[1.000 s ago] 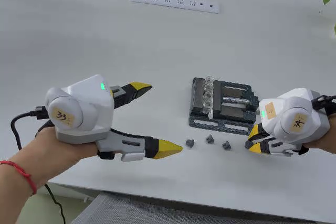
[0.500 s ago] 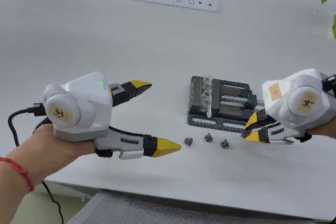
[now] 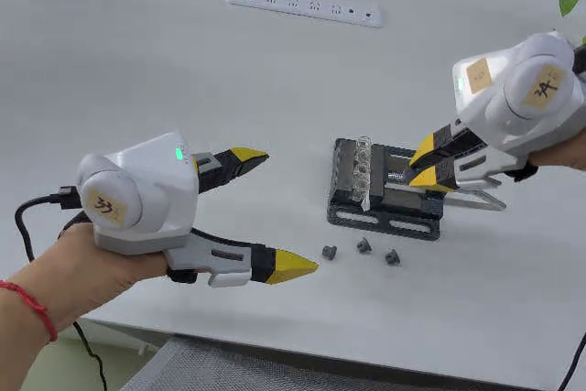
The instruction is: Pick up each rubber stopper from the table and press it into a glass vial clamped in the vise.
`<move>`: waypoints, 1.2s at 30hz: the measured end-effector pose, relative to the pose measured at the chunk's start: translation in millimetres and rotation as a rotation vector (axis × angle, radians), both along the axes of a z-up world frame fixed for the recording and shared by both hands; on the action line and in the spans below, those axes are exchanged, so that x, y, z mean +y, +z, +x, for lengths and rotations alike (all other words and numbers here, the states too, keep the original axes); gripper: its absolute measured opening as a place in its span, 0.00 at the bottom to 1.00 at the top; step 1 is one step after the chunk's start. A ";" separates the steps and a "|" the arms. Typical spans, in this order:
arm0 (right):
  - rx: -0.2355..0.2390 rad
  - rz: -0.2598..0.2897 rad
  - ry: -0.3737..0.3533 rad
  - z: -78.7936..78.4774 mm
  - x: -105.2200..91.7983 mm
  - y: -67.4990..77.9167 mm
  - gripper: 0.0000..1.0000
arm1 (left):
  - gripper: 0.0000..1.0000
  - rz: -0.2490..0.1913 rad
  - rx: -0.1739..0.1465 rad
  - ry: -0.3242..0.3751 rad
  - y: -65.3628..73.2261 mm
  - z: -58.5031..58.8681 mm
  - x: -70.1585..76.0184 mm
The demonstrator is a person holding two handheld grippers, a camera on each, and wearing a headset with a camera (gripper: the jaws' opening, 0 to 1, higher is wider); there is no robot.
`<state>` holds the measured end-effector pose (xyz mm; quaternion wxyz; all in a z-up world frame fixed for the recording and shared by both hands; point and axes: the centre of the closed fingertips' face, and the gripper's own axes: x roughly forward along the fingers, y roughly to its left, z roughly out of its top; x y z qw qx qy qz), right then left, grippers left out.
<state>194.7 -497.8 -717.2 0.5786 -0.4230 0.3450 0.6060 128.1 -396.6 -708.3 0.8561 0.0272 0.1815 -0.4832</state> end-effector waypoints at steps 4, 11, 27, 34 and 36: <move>-0.006 0.011 -0.006 15.1 10.3 4.1 0.07 | 0.84 -0.001 -0.001 0.001 0.5 0.8 1.0; -0.009 0.006 -0.001 36.0 22.8 0.0 0.07 | 0.84 -0.007 -0.002 0.006 1.9 2.9 2.2; 0.016 -0.032 0.009 60.2 32.1 -22.9 0.07 | 0.84 -0.020 -0.006 0.015 5.2 7.5 2.3; 0.032 -0.049 0.019 59.3 32.5 -30.0 0.07 | 0.84 -0.027 0.001 0.019 1.9 8.5 1.5; 0.034 -0.051 0.019 59.7 34.0 -32.5 0.07 | 0.84 -0.027 0.003 0.020 0.9 8.0 1.3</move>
